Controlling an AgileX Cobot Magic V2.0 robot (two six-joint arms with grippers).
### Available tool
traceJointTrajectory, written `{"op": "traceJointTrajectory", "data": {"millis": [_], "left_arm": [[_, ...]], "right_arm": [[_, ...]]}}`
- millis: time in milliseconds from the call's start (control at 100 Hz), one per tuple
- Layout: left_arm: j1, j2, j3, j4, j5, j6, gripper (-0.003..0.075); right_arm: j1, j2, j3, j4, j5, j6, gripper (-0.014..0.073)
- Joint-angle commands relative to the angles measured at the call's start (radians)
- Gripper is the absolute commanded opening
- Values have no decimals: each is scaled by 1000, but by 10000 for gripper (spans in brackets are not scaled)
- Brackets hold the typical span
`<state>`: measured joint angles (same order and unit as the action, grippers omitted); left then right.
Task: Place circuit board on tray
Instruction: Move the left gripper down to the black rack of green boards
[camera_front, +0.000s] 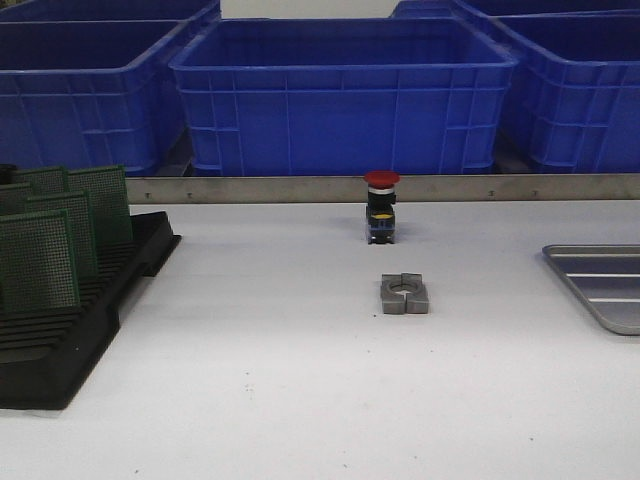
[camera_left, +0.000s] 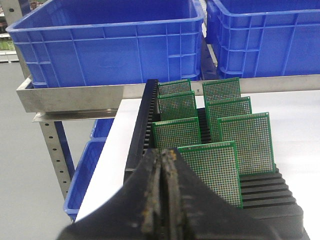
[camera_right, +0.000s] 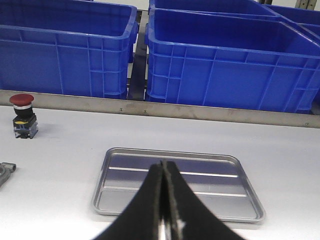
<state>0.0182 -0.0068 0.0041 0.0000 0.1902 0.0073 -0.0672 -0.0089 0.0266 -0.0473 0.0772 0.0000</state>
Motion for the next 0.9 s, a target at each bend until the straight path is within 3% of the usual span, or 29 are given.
{"op": "traceJointTrajectory", "data": {"millis": [0, 570, 740, 890], "left_arm": [[0, -27, 19, -7, -87, -1, -20], [0, -27, 3, -56, -128, -1, -20], [0, 11, -116, -74, -62, -7, -20], [0, 128, -298, -74, 112, -7, -20]], "right_arm": [[-3, -23, 0, -10, -77, -7, -60], [-3, -23, 0, -10, -77, -7, -60], [-3, -23, 0, -10, -77, -7, -60], [-3, -23, 0, -10, -77, -7, -60]]}}
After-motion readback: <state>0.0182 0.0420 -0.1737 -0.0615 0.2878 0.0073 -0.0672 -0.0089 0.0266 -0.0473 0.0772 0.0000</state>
